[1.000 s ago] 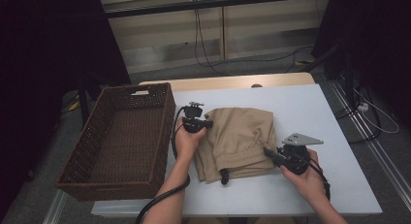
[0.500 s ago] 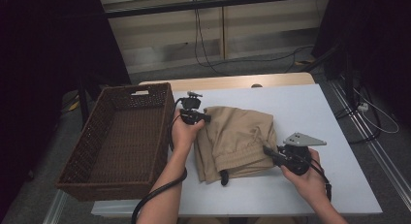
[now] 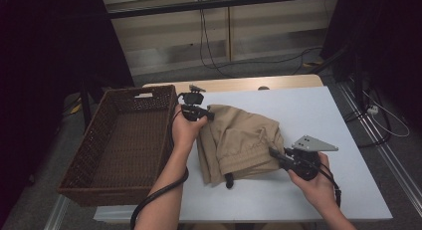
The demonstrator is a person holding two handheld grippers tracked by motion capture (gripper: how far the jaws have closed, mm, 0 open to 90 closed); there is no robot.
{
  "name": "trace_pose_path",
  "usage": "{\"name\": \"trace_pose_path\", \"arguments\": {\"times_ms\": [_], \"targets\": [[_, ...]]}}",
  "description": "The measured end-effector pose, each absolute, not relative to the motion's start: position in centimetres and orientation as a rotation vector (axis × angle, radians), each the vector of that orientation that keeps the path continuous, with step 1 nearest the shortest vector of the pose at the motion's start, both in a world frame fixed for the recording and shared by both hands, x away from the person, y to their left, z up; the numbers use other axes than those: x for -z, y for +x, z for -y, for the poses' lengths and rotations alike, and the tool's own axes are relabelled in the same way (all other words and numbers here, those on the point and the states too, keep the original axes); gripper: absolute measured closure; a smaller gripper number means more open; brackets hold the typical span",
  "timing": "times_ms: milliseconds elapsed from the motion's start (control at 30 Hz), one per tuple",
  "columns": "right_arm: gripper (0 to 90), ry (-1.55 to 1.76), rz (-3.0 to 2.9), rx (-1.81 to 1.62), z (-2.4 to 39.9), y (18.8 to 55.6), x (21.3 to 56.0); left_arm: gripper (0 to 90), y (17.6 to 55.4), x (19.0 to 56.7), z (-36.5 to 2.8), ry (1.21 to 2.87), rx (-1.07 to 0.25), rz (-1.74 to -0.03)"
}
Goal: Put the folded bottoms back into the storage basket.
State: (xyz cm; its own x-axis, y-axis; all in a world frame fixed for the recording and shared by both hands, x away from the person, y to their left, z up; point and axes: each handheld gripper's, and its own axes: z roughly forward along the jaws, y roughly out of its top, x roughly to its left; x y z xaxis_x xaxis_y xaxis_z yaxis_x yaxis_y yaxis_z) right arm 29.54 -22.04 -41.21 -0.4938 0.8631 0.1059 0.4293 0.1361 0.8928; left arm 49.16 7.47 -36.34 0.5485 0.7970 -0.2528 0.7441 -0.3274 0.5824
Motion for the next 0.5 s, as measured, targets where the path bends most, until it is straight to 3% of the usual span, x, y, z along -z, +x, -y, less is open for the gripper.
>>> {"name": "trace_pose_path", "arguments": {"times_ms": [500], "targets": [[77.0,1.183,-1.952,-1.382,21.0,28.9,39.9,85.5,48.8,33.0,-8.3,2.150,-0.121,-1.240]]}}
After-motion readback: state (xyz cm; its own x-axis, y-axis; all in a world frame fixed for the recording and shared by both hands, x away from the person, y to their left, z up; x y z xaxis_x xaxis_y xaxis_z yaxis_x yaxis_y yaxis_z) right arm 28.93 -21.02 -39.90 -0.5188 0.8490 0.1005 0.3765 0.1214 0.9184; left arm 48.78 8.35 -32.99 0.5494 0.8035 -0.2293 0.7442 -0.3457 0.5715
